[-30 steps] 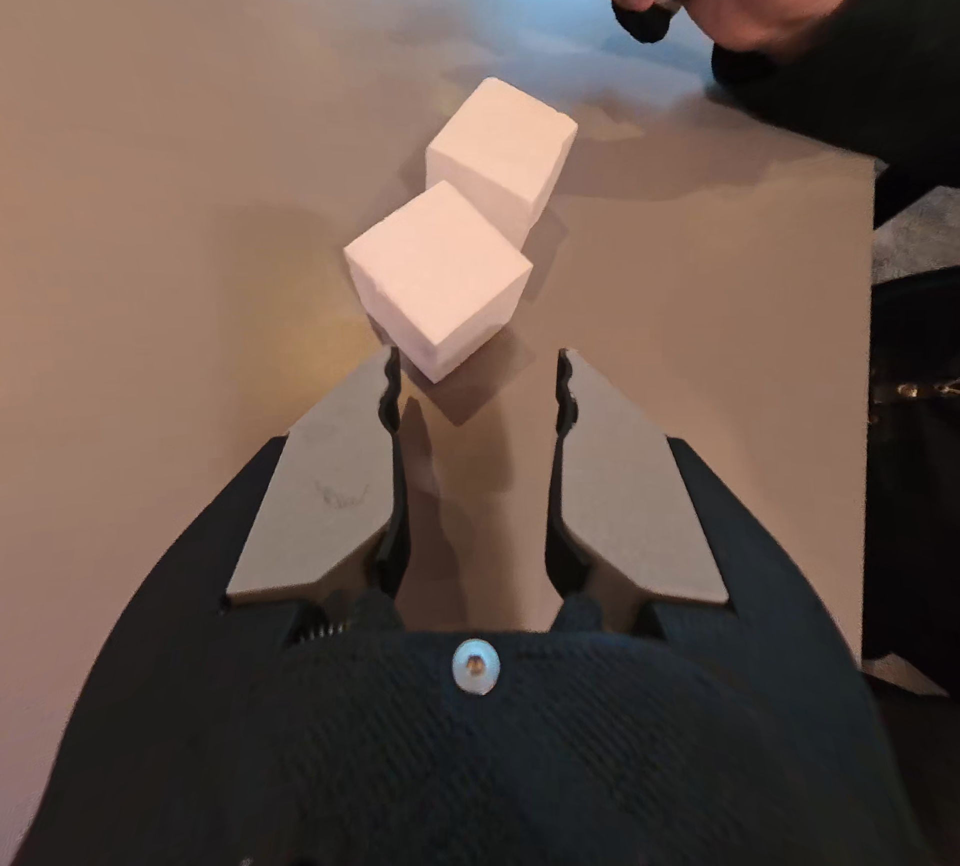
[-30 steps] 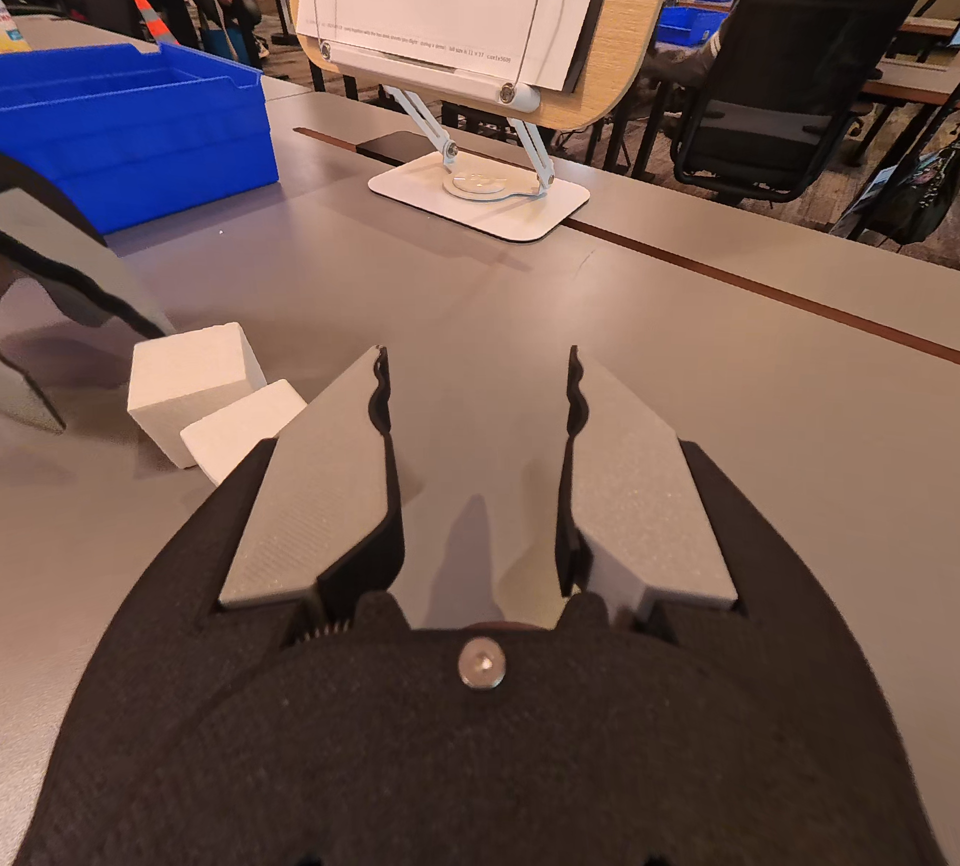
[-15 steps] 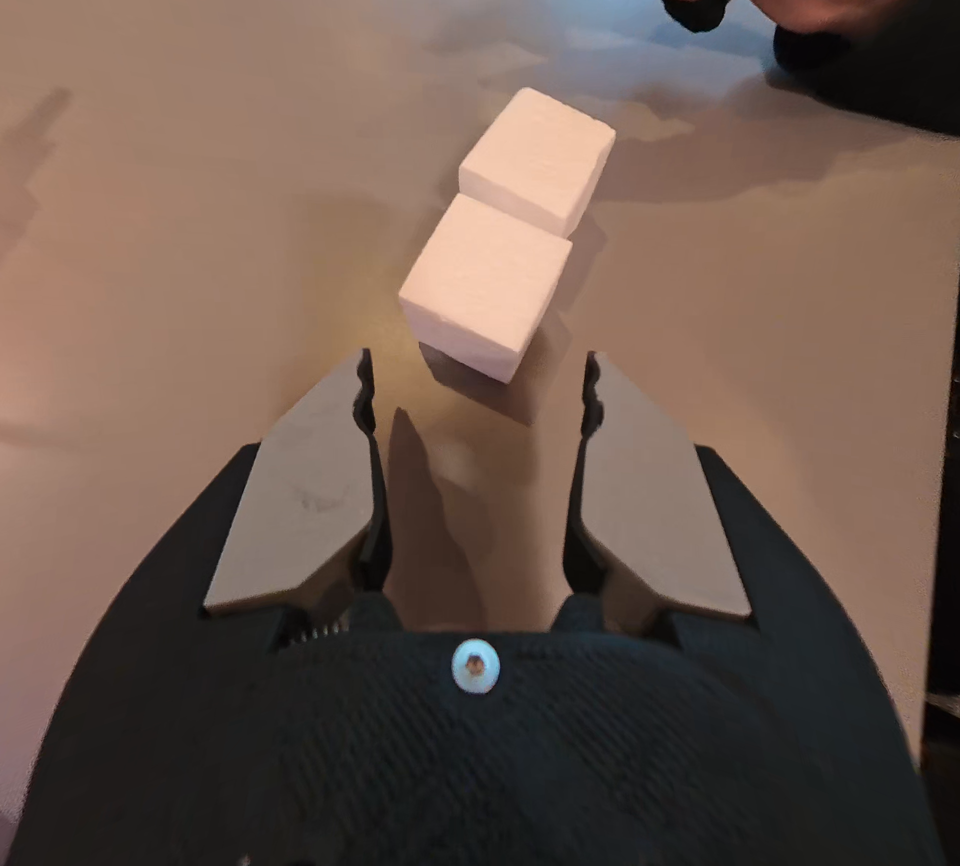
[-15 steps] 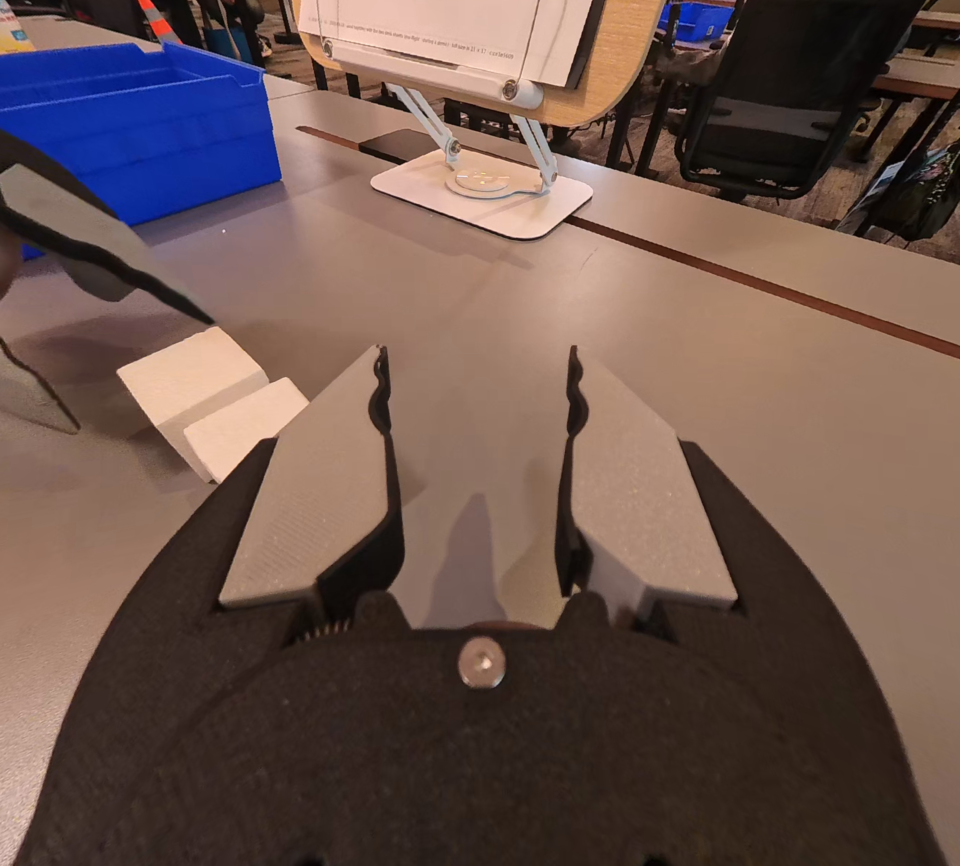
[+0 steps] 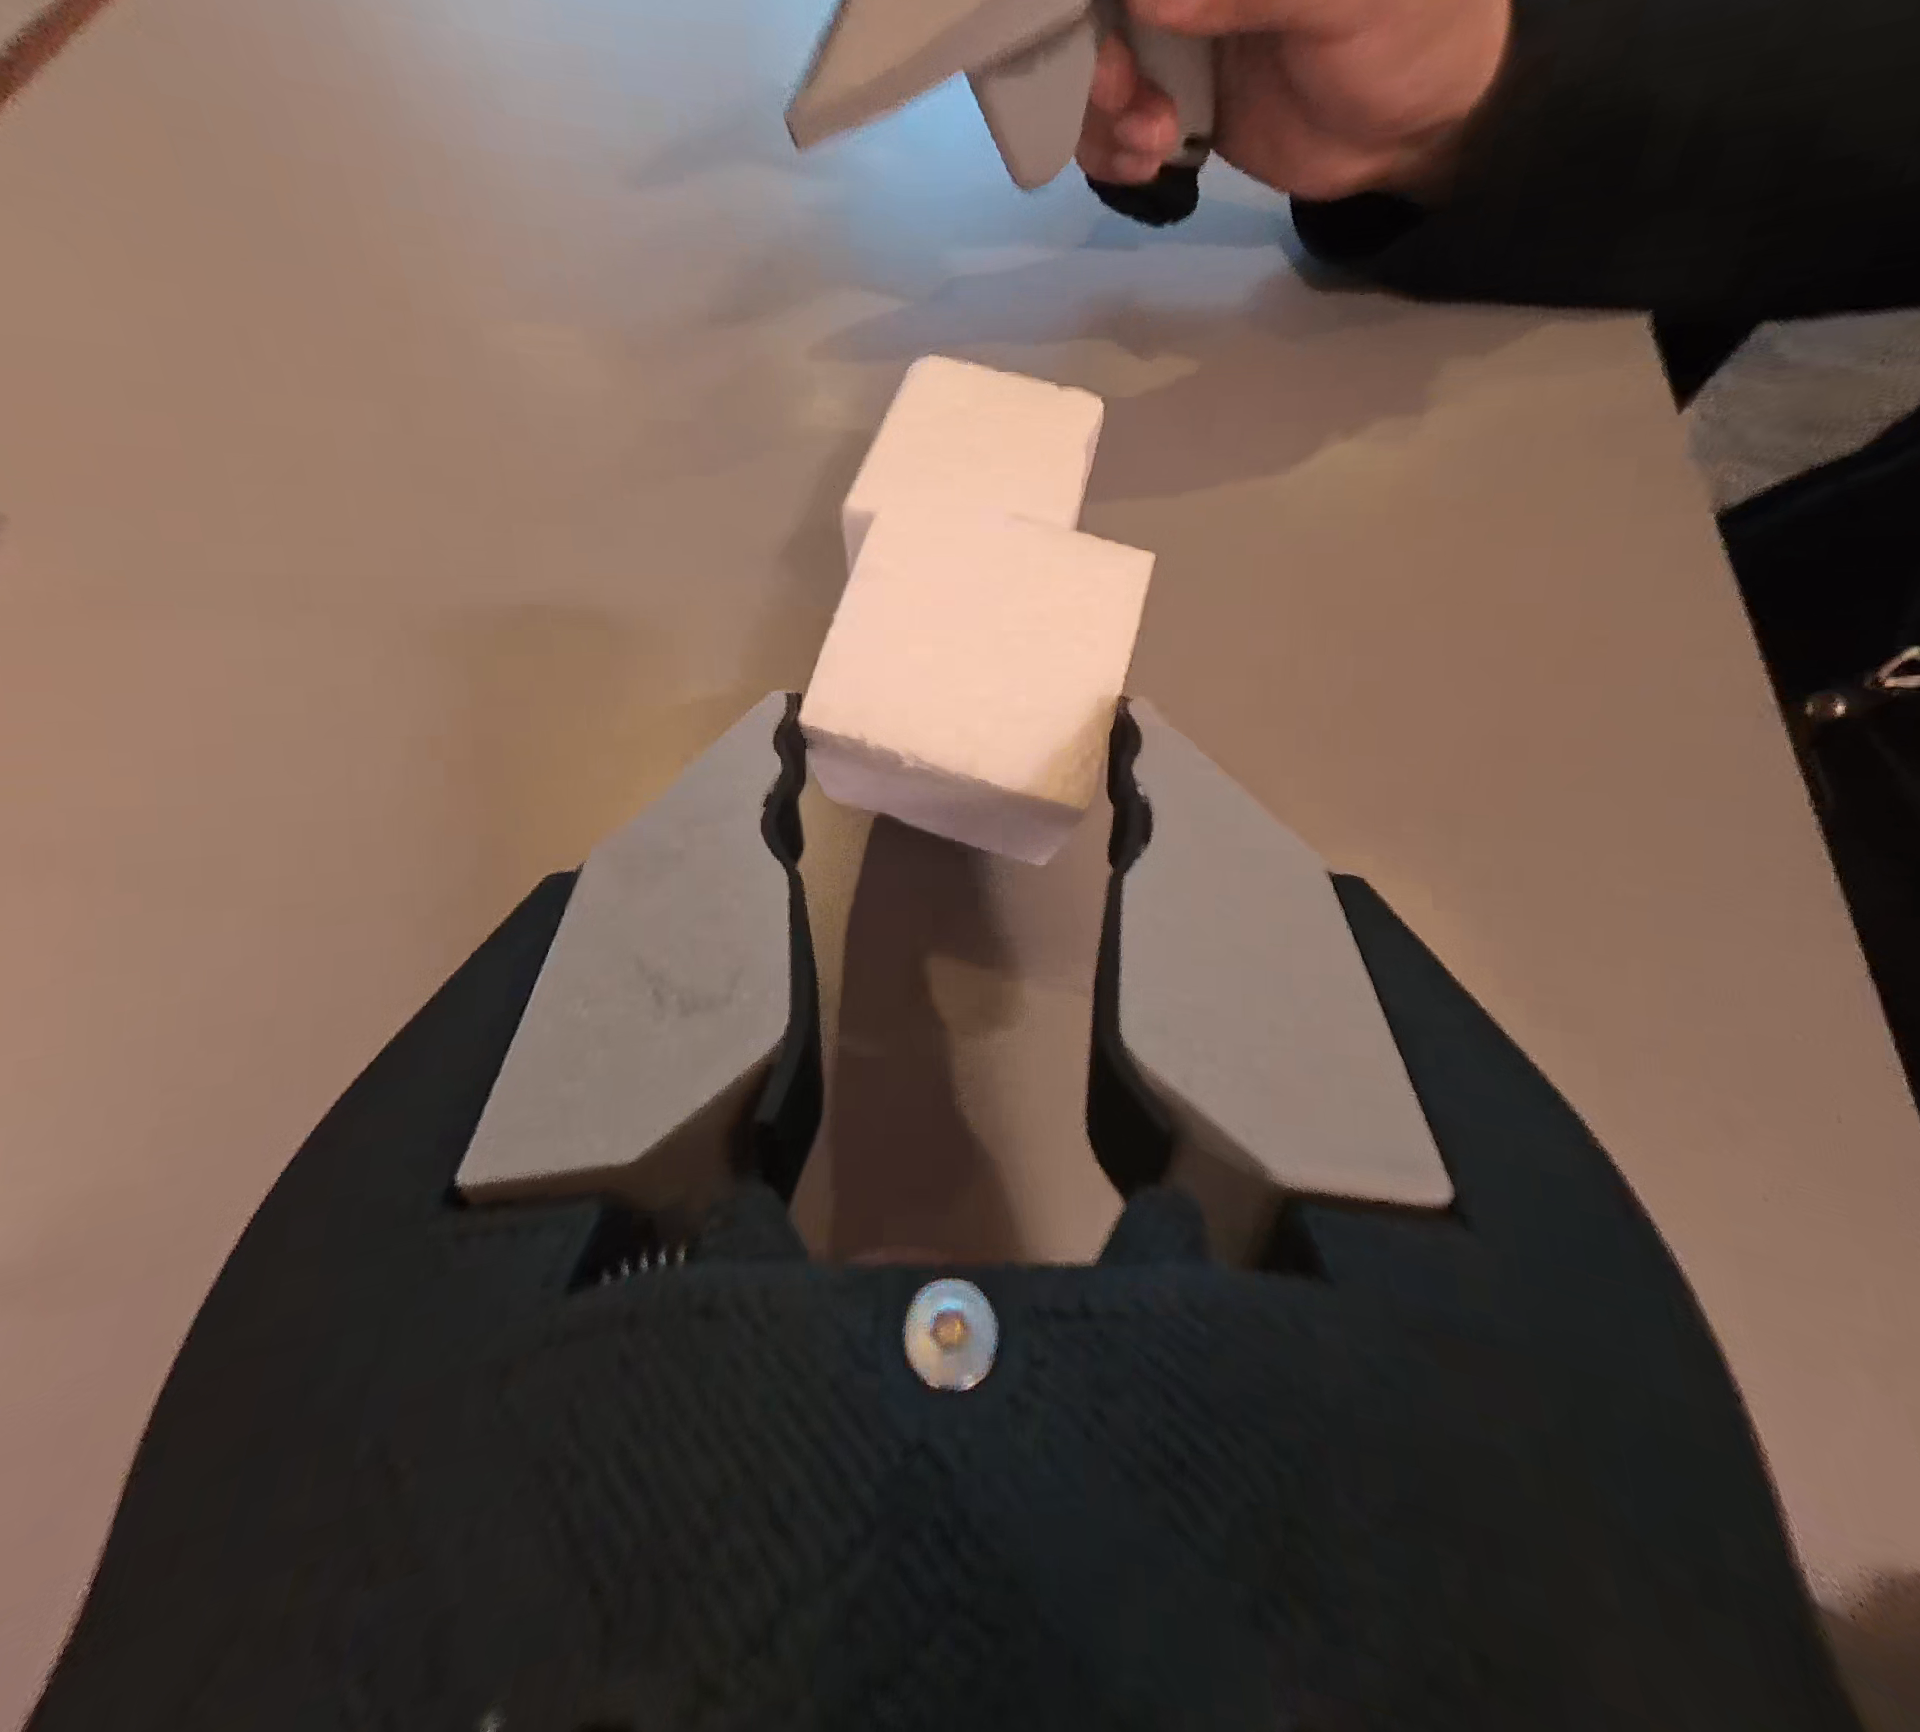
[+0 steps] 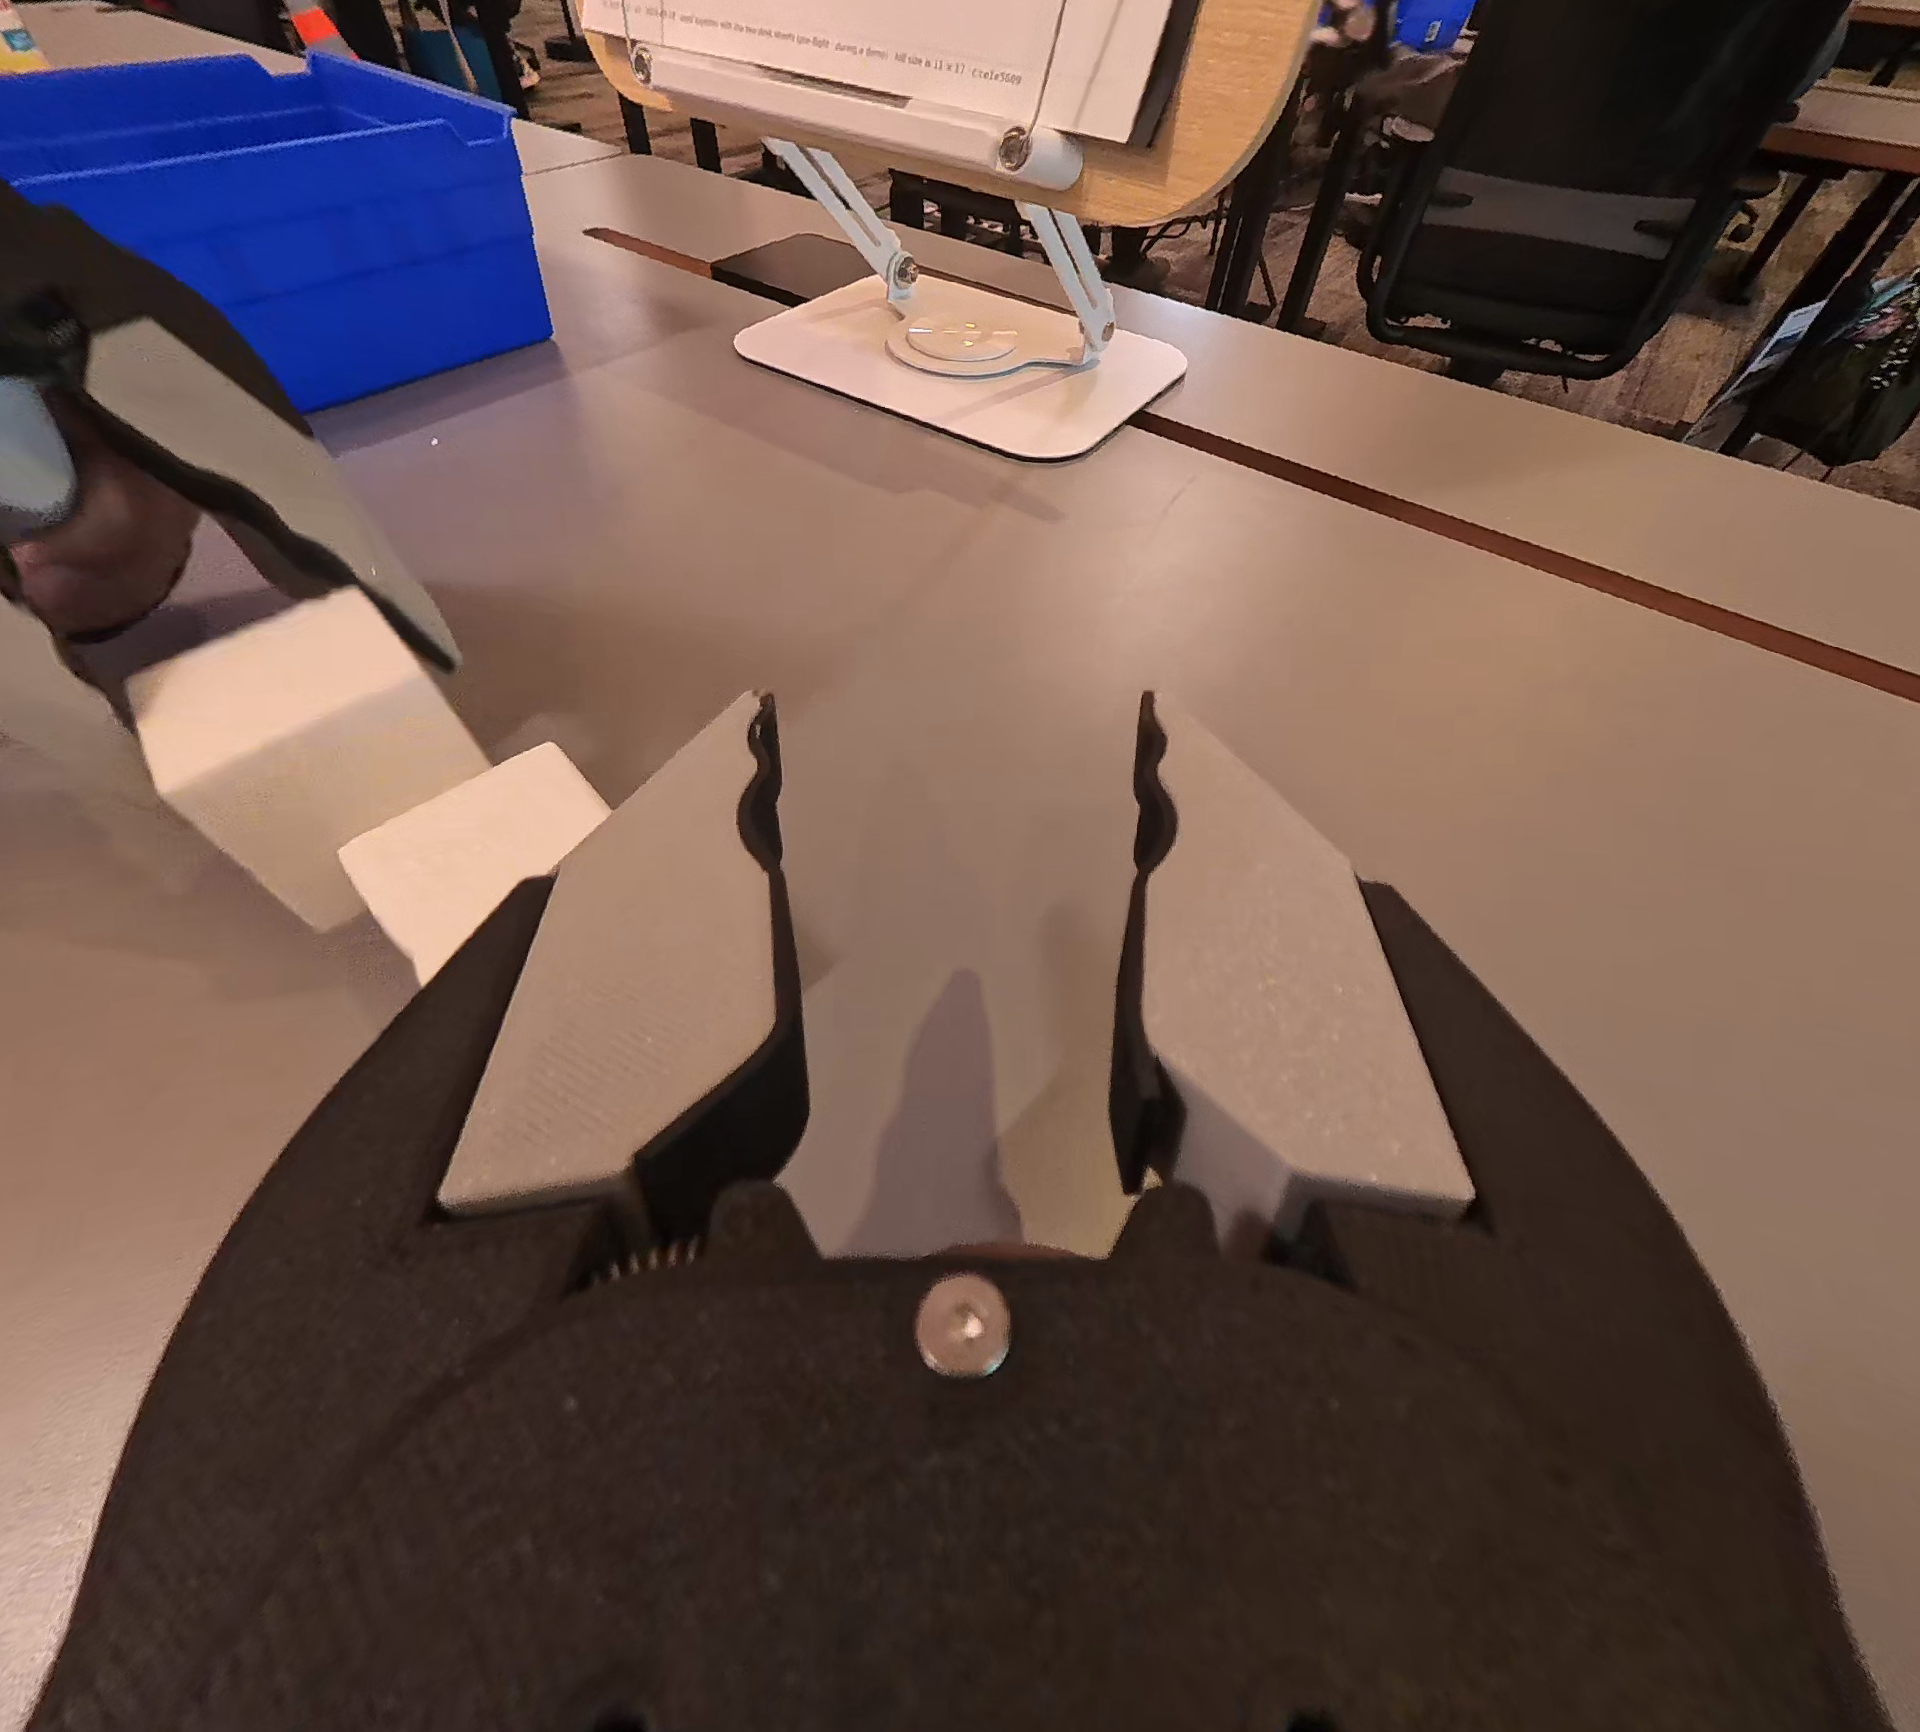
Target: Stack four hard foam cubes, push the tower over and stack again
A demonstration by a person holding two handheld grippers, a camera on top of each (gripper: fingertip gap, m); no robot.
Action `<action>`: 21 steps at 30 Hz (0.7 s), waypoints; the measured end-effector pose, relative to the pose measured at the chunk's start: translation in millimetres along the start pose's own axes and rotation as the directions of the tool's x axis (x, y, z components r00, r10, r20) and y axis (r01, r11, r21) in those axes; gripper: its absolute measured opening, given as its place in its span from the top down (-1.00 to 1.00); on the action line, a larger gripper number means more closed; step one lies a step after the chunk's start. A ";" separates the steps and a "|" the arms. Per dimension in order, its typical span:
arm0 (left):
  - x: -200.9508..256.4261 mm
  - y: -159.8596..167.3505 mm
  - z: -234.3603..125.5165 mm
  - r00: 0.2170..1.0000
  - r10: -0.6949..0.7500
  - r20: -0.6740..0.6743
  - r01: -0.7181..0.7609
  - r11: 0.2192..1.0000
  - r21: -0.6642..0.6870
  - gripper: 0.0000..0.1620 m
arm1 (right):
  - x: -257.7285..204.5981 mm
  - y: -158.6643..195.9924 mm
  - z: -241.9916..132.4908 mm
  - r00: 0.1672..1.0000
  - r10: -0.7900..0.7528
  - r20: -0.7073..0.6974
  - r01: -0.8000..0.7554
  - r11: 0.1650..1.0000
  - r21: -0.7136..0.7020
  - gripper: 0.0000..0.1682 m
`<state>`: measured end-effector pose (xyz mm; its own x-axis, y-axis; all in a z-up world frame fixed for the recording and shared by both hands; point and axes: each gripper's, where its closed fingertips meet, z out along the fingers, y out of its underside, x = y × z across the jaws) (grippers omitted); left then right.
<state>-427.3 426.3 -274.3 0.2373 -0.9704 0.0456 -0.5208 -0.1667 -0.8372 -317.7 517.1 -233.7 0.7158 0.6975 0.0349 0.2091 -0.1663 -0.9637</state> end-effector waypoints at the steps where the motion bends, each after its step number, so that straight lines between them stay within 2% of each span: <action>1: -1.7 -4.2 -4.2 1.000 -0.007 0.014 0.006 0.999 0.034 0.30 | -2.1 0.5 0.4 1.000 -0.007 0.015 0.007 1.000 -0.006 0.21; 5: -9.8 -5.4 -15.8 0.994 0.000 0.111 -0.008 0.998 0.067 0.29 | -21.5 11.4 -2.1 0.982 -0.049 0.180 0.066 0.994 -0.090 0.37; 9: -13.8 -8.2 -20.8 0.989 -0.006 0.151 -0.009 0.995 0.099 0.30 | -24.4 18.3 -10.0 0.966 -0.137 0.219 0.166 0.979 -0.116 0.53; 15: -12.8 -17.7 -20.4 0.990 -0.056 0.128 0.037 0.989 0.146 0.29 | -36.7 46.1 -9.0 0.941 -0.192 0.279 0.254 0.944 -0.209 0.42; 21: -6.7 -46.5 -26.3 0.992 -0.097 0.074 0.074 0.960 0.269 0.30 | -35.9 54.6 3.8 0.949 -0.216 0.228 0.270 0.933 -0.238 0.31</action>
<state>-426.2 435.9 -221.3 0.3471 -0.9338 0.0865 -0.2622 -0.1852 -0.9471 -334.6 485.6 -288.6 0.4826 0.8569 0.1813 0.5465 -0.1328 -0.8269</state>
